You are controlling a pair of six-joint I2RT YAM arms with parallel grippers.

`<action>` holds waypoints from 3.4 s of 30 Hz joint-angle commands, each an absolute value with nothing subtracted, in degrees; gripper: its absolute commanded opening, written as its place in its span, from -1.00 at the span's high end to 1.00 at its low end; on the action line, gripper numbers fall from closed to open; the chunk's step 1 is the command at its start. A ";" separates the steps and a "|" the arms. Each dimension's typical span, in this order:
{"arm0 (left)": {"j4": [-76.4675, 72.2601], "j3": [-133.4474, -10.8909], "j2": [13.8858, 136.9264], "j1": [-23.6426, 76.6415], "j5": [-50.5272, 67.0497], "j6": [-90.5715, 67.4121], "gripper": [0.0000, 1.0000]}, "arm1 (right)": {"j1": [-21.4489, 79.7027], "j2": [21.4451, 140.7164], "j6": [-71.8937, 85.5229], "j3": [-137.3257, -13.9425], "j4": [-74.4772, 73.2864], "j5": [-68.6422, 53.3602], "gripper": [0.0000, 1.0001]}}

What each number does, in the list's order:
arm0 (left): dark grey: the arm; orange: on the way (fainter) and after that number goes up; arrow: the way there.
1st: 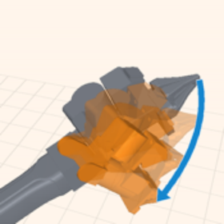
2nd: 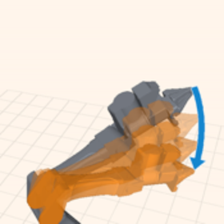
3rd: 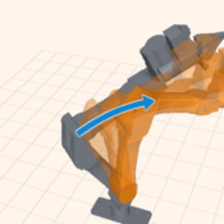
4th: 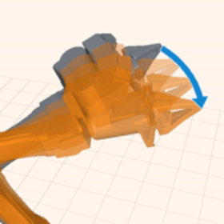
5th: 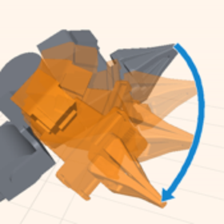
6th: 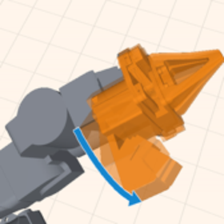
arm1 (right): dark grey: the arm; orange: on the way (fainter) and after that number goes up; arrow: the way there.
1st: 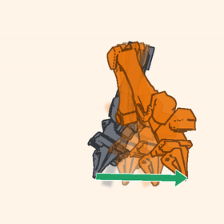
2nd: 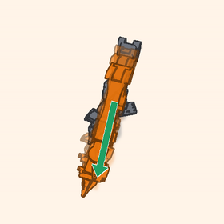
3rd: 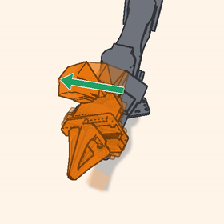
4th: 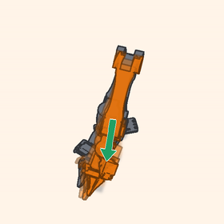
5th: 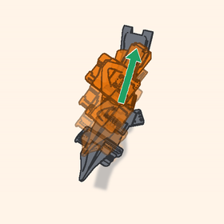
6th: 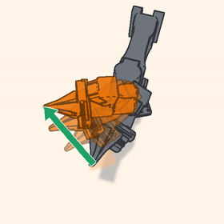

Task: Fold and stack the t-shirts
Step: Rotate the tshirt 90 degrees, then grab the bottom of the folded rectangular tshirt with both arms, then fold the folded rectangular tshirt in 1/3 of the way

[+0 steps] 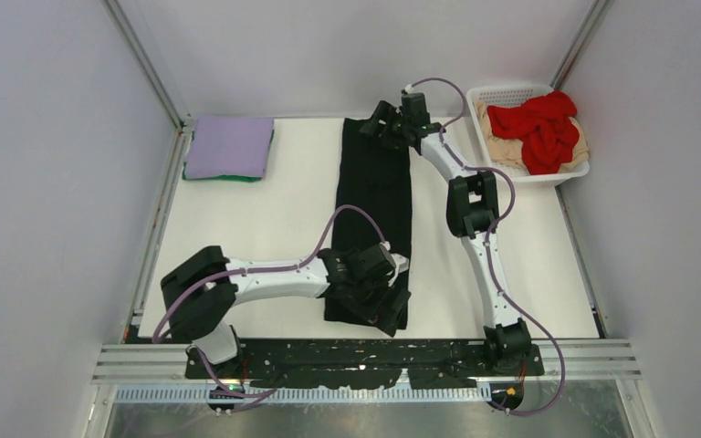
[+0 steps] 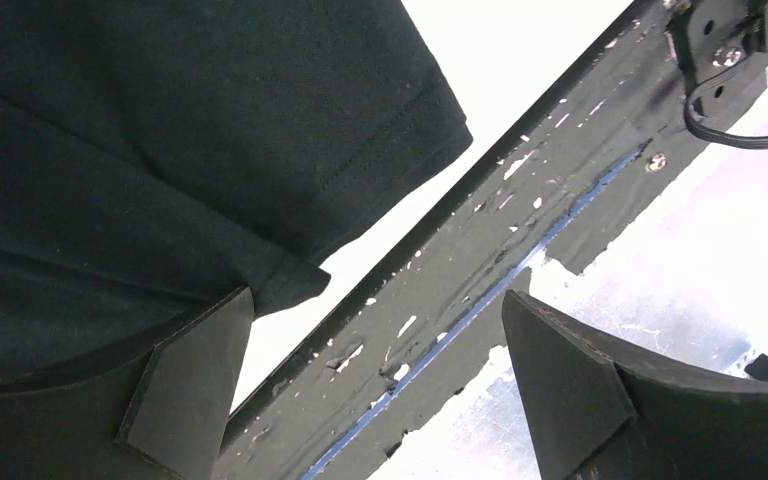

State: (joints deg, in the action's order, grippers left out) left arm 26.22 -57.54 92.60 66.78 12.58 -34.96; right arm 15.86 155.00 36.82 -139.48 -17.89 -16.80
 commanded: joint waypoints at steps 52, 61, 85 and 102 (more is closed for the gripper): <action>20.51 -35.34 73.50 54.01 4.57 -42.62 -0.14 | 37.79 53.88 34.45 -30.01 -25.65 -8.43 -0.91; 19.86 -34.32 75.14 54.05 6.32 -44.26 0.65 | 49.01 54.07 40.19 -25.51 -23.20 -7.46 -0.50; 17.08 -28.55 67.04 57.75 10.02 -50.69 1.00 | 60.25 59.81 49.05 -25.21 -26.97 -1.01 0.84; 23.10 -39.56 62.12 52.45 4.00 -43.51 1.00 | 52.06 53.26 41.10 -34.27 -23.99 4.01 0.89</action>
